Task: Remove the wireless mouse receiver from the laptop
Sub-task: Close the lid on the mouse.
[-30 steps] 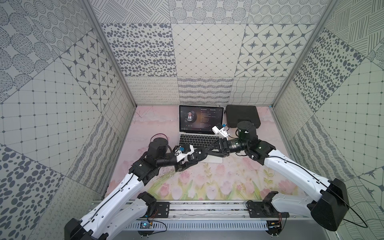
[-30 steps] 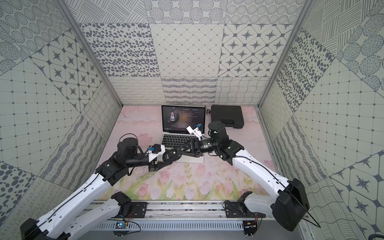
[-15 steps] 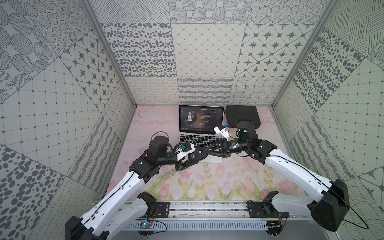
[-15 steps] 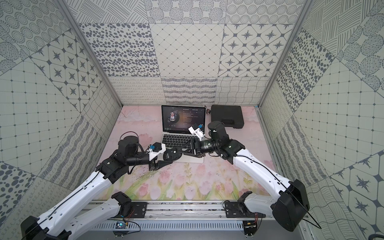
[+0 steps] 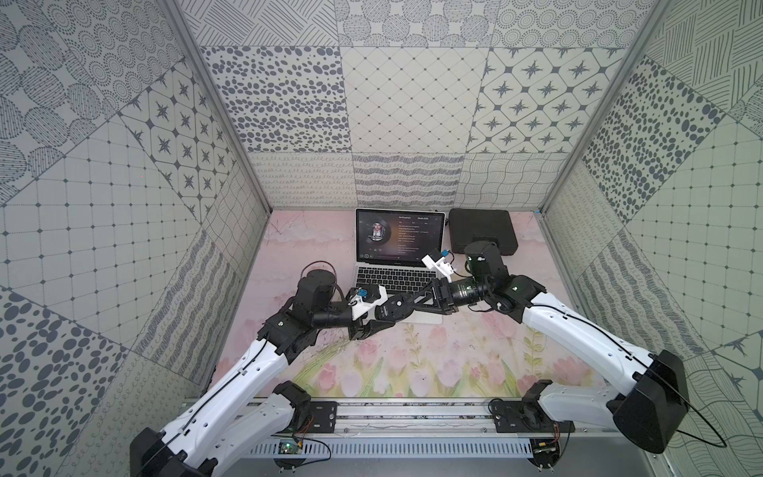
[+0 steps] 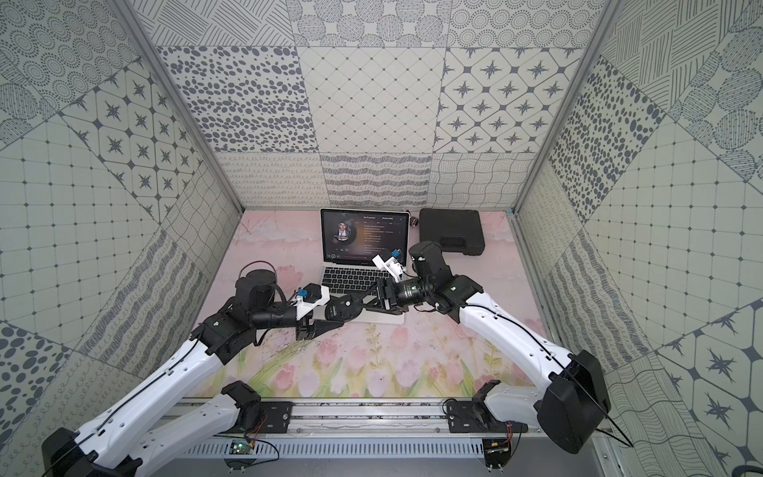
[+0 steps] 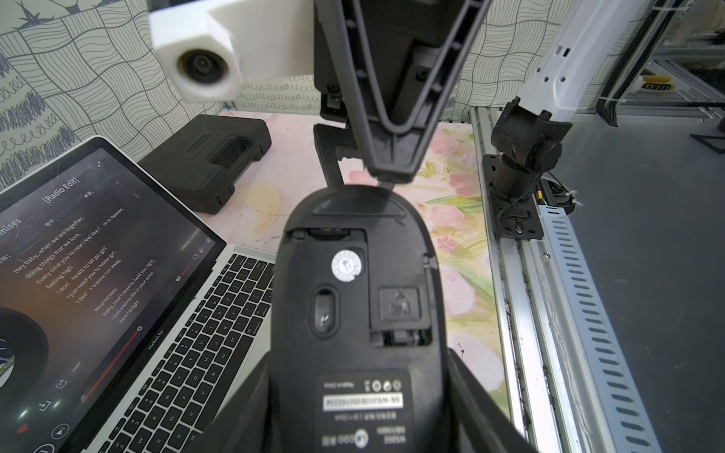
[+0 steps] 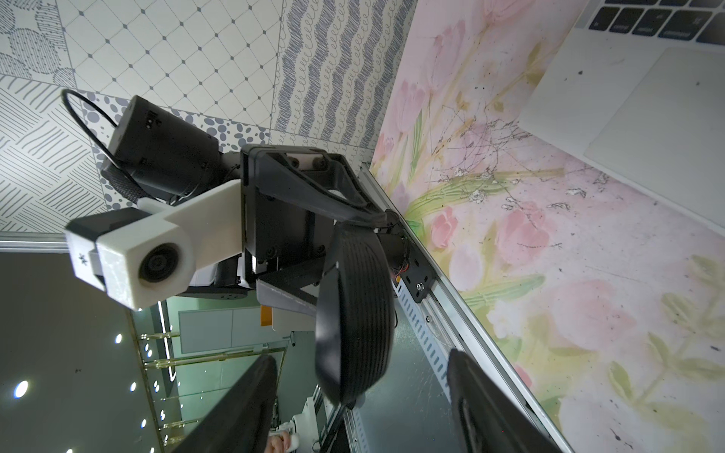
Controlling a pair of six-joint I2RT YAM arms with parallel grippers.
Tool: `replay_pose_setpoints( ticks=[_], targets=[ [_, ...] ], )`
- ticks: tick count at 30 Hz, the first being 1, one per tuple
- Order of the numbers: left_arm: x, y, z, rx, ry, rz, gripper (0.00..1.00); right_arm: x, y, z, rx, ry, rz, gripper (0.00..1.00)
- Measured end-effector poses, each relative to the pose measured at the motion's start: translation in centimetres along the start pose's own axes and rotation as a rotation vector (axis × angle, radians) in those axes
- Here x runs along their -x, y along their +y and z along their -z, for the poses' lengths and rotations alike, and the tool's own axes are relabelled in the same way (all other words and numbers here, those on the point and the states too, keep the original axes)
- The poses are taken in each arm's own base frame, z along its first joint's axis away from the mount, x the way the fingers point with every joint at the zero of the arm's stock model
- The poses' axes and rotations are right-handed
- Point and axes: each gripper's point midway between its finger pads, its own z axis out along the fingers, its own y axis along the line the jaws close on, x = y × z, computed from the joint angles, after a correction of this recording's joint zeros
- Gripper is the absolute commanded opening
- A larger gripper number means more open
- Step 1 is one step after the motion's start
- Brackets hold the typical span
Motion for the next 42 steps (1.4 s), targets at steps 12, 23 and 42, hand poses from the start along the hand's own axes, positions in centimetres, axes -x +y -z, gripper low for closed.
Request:
replay_pose_setpoints(
  ticks=[12,23,42],
  targets=[
    [0.2,-0.4,-0.1,-0.03,-0.009,0.004,0.0,-0.1,-0.3,-1.4,-0.002,0.05,0.008,0.53],
    [0.1,-0.4,-0.2,-0.034,0.002,0.01,0.0,-0.5,0.0,-1.5,-0.003,0.07,0.016,0.44],
    [-1.0,-0.6,-0.4,-0.043,0.083,0.048,0.0,-0.8,-0.9,-2.6,-0.074,0.126,0.004,0.39]
  ],
)
